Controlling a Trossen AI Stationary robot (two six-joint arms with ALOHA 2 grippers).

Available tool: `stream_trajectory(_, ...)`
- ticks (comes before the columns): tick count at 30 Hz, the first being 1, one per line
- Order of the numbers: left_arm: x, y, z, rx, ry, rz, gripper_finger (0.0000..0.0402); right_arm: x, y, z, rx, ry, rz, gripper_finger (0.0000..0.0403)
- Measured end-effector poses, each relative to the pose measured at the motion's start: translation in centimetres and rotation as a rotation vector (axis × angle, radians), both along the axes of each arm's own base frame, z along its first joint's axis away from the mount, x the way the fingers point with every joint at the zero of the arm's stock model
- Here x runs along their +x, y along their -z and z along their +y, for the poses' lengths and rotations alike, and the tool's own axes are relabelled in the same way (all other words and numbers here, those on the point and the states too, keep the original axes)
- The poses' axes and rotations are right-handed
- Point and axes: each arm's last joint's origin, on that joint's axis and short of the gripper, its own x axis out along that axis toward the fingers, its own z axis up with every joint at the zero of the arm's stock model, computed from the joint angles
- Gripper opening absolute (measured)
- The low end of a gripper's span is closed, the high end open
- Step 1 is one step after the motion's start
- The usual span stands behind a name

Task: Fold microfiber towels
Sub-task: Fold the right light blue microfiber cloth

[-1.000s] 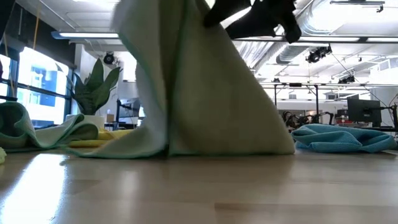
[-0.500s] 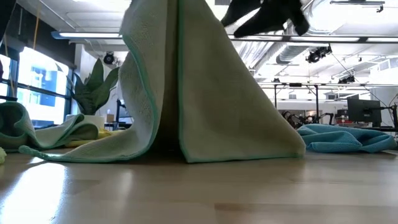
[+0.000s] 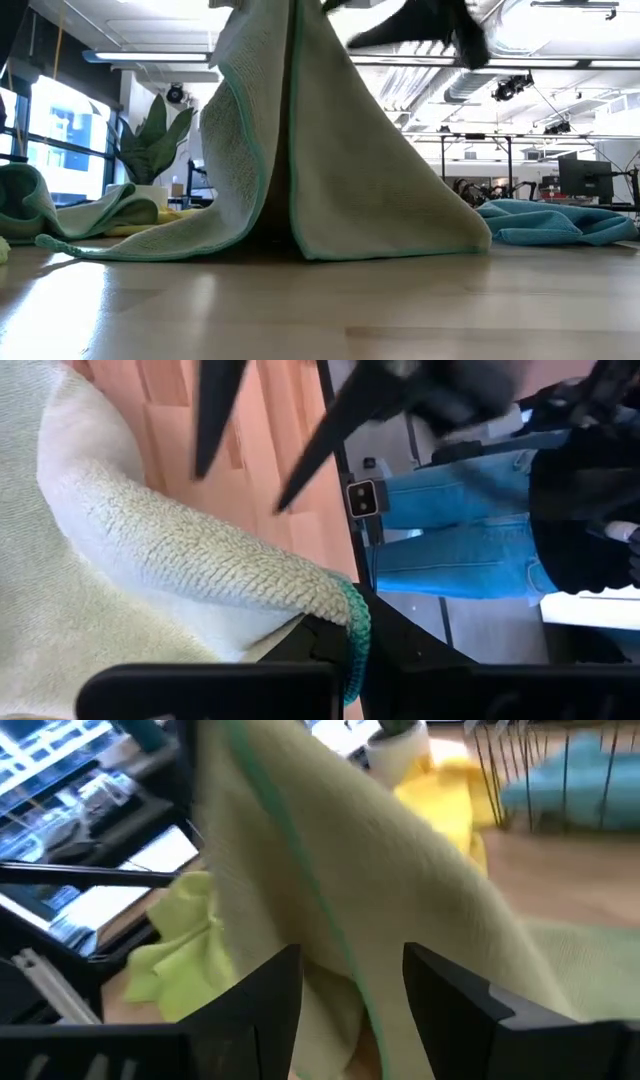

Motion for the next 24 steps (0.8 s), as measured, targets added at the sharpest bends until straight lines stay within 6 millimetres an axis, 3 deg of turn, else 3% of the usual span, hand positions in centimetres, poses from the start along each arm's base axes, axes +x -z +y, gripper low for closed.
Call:
stream_trajectory(5, 0.0, 0.0, -0.1, -0.003, 0.004, 0.002, 0.0000, 0.9, 3.5, 0.6, 0.077, -0.027, 0.076, 0.0167)
stream_trajectory(18, -0.5, 0.2, 0.0, 0.009, 0.037, 0.023, 0.0000, 1.1, 9.2, 2.9, 0.084, -0.123, 0.197, 0.0167)
stream_trajectory(24, -0.5, 0.2, 0.2, 0.009, 0.032, 0.023, 0.0000, 1.9, 11.0, 3.3, -0.155, -0.199, 0.211, 0.0167)
